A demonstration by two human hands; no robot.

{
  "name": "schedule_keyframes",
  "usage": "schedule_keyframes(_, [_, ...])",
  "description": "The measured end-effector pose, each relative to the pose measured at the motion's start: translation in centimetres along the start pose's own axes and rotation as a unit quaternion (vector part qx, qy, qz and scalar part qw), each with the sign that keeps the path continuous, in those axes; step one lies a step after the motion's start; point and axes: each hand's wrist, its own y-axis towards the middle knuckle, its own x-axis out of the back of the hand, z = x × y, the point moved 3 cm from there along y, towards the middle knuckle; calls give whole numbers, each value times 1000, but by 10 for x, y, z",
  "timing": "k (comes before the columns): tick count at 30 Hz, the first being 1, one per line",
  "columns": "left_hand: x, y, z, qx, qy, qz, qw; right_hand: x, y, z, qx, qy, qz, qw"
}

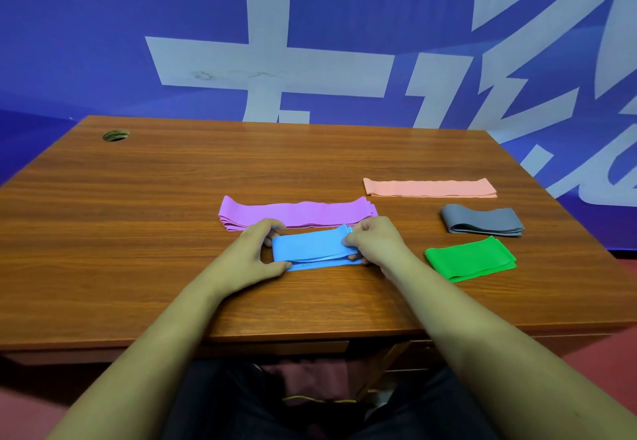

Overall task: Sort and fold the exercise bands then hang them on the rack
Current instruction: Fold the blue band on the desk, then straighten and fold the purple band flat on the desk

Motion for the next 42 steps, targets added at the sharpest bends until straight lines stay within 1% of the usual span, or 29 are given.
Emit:
schedule_keyframes(3, [2, 0, -2, 2, -5, -6, 1000, 2, -1, 1, -10, 6, 0, 1000])
schedule_keyframes(9, [2, 0, -4, -1, 7, 9, 1000, -1, -2, -3, -17, 19, 7, 1000])
schedule_keyframes(12, [4, -1, -1, 0, 14, -6, 1000, -1, 0, -6, -11, 24, 1, 1000])
schedule_keyframes(14, [6, -2, 0, -18, 36, -14, 999, -1, 2, -7, -4, 18, -4, 1000])
schedule_keyframes(16, [7, -3, -1, -34, 43, -9, 998, -1, 3, -8, 6, 0, -2, 1000])
schedule_keyframes(21, [7, -4, 0, -42, 43, 19, 998, -5, 6, -8, 27, -72, 13, 997])
schedule_keyframes(26, [10, -8, 3, -49, 39, -10, 998, -6, 10, -14, 64, -66, -22, 996])
schedule_keyframes(31, [8, -10, 5, -84, 102, -12, 991, -14, 5, -14, 105, -138, -59, 983])
schedule_keyframes(34, [12, -15, -1, -77, 77, -17, 994, -14, -1, -10, 130, -195, -70, 970])
schedule_keyframes(36, [22, -17, -5, -67, 40, -53, 996, -10, -3, -2, 160, -221, -82, 959])
schedule_keyframes(39, [48, -12, 2, -16, 35, -178, 983, -11, 0, 19, 236, -216, -94, 943])
schedule_keyframes(41, [63, -5, 14, 46, 67, -259, 962, -22, 5, 35, 297, -230, -83, 923])
schedule_keyframes(42, [68, -1, 21, 94, 84, -281, 951, -30, 8, 43, 323, -239, -64, 914])
